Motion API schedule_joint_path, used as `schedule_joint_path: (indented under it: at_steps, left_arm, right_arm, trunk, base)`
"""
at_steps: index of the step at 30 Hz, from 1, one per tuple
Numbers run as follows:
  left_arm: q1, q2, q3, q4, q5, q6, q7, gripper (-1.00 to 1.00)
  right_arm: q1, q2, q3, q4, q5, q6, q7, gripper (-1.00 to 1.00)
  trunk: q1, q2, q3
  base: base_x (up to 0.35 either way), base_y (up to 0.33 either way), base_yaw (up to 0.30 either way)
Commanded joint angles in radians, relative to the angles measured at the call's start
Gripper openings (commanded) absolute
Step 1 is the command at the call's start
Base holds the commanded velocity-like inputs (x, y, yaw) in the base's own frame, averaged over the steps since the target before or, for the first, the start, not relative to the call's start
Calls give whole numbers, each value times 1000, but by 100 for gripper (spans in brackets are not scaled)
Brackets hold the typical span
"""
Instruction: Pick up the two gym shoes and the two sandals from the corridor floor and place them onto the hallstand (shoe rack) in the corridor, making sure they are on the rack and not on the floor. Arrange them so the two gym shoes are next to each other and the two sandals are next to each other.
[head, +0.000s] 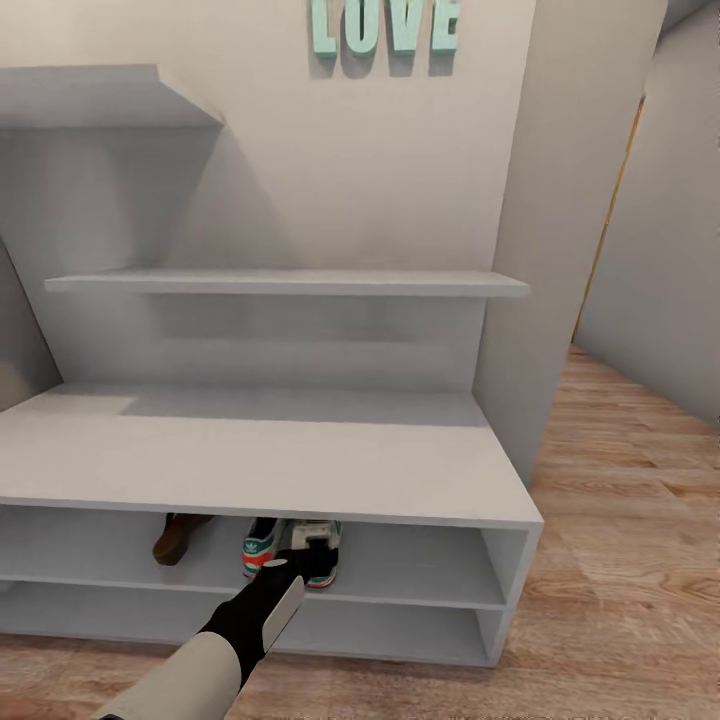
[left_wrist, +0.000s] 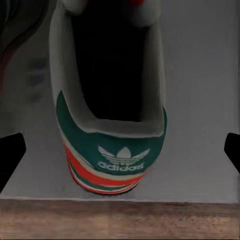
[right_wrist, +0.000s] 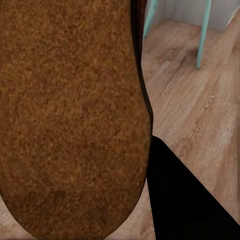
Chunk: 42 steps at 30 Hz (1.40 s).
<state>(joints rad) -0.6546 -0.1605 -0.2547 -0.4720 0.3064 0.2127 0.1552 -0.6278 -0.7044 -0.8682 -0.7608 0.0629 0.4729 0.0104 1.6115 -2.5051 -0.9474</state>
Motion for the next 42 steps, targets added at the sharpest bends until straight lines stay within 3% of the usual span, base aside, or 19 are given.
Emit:
schedule_joint_path:
  at_steps: [1,16,26,32,38,42]
  left_arm:
    - [0,1,-8,-2,10,4,9,100]
    - [0,2,-10,-2,10,1,13,100]
    - [0,58,-8,-18,10,0,14,100]
    - [1,64,-12,7,10,-3,10,100]
    - [2,97,-12,16,11,-4,6,100]
    - [2,99,-12,16,11,-4,6,100]
  right_arm:
    - [-1,0,-2,-1,3,6,1,-100]
    - [-1,0,-2,-1,2,6,1,-100]
    - [-1,-1,-3,-2,1,5,2,-100]
    - [-1,-1,-3,-2,2,6,-1,-100]
    - [-1,-1,-2,-2,2,6,-1,-100]
    - [-1,-1,-3,-2,2,6,-1,-100]
  trunk:
    - [-1,0,-1]
    - [-1,0,-1]
    - [-1,0,-1]
    - [-1,0,-1]
    - [-1,0,-1]
    - [-1,0,-1]
  base:
    - [-256,0,0]
    - [-316,0,0]
    - [-312,65,0]
    - [-200,257,0]
    - [-170,278,0]
    - [-222,249,0]
